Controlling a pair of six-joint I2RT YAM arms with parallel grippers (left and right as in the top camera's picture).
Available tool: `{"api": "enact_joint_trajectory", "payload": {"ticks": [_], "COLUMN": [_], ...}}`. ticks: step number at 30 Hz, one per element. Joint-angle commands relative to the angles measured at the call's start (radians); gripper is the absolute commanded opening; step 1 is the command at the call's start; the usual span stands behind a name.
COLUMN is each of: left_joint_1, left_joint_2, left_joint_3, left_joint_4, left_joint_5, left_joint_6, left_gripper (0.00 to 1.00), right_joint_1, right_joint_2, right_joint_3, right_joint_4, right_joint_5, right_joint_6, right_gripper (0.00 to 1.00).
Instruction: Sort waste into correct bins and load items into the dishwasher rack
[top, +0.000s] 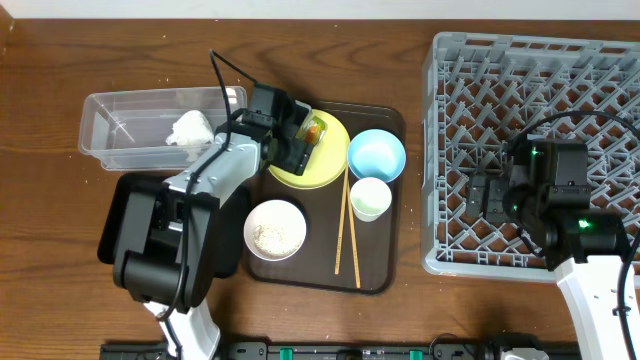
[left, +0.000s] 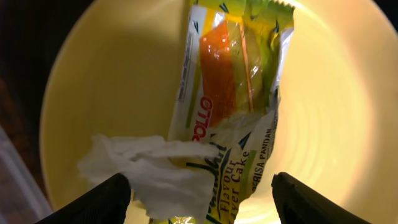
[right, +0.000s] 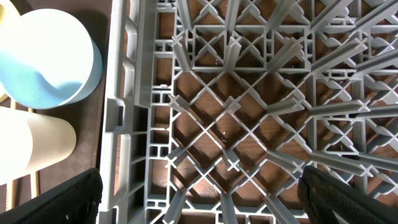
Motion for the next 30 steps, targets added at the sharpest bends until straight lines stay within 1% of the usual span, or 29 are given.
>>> {"api": "enact_joint_trajectory", "payload": {"ticks": [1,4,6,10,11,15,16,20,22,23,24,26,30], "left_joint_1": [-0.017,-0.024,-0.024,-0.024,-0.024,-0.024,-0.024,-0.024,-0.024,-0.024,-0.024,-0.024,-0.023], "left_joint_2": [0.025,0.040,0.045,0.045,0.045,0.053,0.057,0.058,0.058,0.055,0.048,0.030,-0.042], "left_joint_3": [0.009,0.009,0.009,0.009,0.009,0.009,0.009,0.009,0.009,0.009,0.009,0.009,0.009], "left_joint_4": [0.005,0.000,-0.003,-0.007,-0.008,-0.008,-0.008,-0.019,-0.021,-0.024,-0.028,-0.033,-0.038], "left_joint_5": [-0.009,-0.009,-0.009,-0.009,-0.009,-0.009,-0.009,-0.009,-0.009,-0.009,-0.009,-0.009,-0.010], "left_joint_6": [0.013,0.013,0.013,0.013,0.011,0.005,0.005,0.000,-0.014,-0.014,-0.014,-0.014,-0.033], "left_gripper": [0.76,0.75,0.71,0.56,0.50,0.31,0.28,0.21,0.19,0.13,0.11,0.08,0.07], "right_joint_1": [0.009,0.009,0.009,0.009,0.009,0.009,0.009,0.009,0.009,0.009,0.009,0.009,0.009], "right_joint_2": [-0.011,-0.011,-0.011,-0.011,-0.011,-0.011,-0.011,-0.011,-0.011,-0.011,-0.011,-0.011,-0.011], "right_joint_3": [0.020,0.020,0.020,0.020,0.020,0.020,0.020,0.020,0.020,0.020,0.020,0.020,0.020], "right_joint_4": [0.000,-0.002,-0.005,-0.007,-0.007,-0.009,-0.011,-0.011,-0.011,-0.011,-0.012,-0.013,-0.013], "right_joint_5": [-0.005,-0.005,-0.004,-0.004,-0.004,-0.004,-0.004,-0.004,-0.004,-0.004,-0.004,-0.004,-0.005], "right_joint_6": [-0.005,-0.005,-0.005,-0.005,-0.005,-0.005,-0.005,-0.005,-0.005,-0.005,-0.005,-0.005,-0.005], "right_gripper": [0.99,0.99,0.99,0.99,0.99,0.99,0.99,0.99,0.99,0.99,0.99,0.99,0.99]}}
